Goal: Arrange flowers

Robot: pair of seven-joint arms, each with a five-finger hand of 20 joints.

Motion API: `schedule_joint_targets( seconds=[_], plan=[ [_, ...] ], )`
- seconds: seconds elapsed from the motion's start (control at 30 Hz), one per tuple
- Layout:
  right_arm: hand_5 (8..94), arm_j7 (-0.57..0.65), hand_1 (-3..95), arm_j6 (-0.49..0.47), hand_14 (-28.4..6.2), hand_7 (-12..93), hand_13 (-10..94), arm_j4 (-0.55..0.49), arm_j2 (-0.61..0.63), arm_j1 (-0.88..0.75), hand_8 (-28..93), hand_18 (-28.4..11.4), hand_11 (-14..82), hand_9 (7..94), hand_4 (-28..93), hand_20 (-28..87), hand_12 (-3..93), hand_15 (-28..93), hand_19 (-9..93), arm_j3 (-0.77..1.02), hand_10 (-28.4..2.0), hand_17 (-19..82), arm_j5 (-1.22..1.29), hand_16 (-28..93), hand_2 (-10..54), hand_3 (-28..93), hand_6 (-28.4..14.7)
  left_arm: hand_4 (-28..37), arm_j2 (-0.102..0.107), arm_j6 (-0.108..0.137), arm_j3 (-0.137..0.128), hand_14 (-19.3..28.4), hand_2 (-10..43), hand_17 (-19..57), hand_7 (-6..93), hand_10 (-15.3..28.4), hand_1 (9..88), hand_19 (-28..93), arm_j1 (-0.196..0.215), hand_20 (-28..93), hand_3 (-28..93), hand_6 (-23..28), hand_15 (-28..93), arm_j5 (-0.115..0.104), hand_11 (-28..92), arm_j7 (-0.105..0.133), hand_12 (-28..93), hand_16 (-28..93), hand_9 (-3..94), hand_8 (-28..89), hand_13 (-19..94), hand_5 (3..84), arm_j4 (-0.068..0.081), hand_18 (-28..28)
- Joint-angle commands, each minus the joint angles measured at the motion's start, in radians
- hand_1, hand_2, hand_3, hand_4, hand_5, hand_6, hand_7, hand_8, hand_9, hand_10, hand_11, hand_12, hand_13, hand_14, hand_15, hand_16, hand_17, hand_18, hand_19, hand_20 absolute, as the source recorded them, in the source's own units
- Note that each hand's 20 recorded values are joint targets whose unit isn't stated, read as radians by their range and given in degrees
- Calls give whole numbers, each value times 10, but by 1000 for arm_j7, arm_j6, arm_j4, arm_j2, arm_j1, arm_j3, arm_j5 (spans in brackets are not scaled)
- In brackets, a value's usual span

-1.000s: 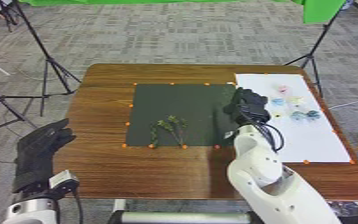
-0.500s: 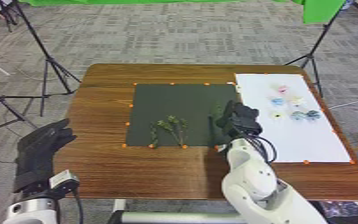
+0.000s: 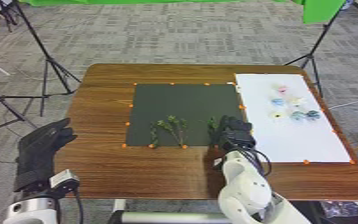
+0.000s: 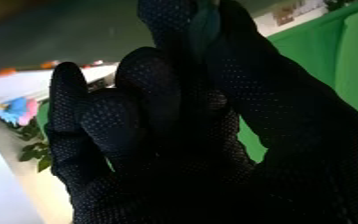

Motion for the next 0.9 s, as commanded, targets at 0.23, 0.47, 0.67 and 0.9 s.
schedule_joint_targets(
  seconds=[0.23, 0.47, 0.67, 0.9],
  plan=[
    [867, -1, 495, 8, -227, 222, 570, 16, -11, -8, 147, -284, 616, 712, -262, 225, 393, 865, 789, -14, -186, 155, -25, 305, -95, 795, -33, -150, -7, -11, 4, 284, 43, -41, 199, 247, 288, 545, -6, 462, 826, 169, 841, 6, 516, -15, 132, -230, 418, -99, 328, 529, 1, 242],
    [838, 24, 447, 20, -240, 268, 559, 11, -4, -5, 136, -284, 649, 694, -246, 227, 353, 870, 791, -19, -199, 144, -22, 308, -95, 784, -36, -148, -19, -19, -6, 284, 46, -40, 199, 251, 291, 544, -1, 462, 826, 169, 843, 19, 540, -27, 143, -230, 437, -98, 335, 530, 0, 241],
    [815, 38, 410, 15, -258, 268, 532, 10, 2, 0, 138, -284, 665, 669, -235, 236, 337, 880, 784, -22, -213, 142, -28, 307, -95, 791, -49, -143, -34, -26, -9, 284, 47, -40, 200, 251, 291, 544, -2, 462, 827, 171, 846, 37, 542, -41, 149, -228, 439, -98, 338, 534, -1, 240],
    [732, 29, 351, 1, -283, 284, 499, 1, -3, -3, -6, -284, 673, 594, -224, 291, 322, 895, 749, -12, -253, 135, -9, 282, -76, 820, -80, -141, -20, -14, -5, 284, 46, -41, 200, 251, 290, 545, 0, 461, 828, 171, 845, 17, 535, -23, 146, -227, 434, -98, 336, 534, -1, 240]
  ],
)
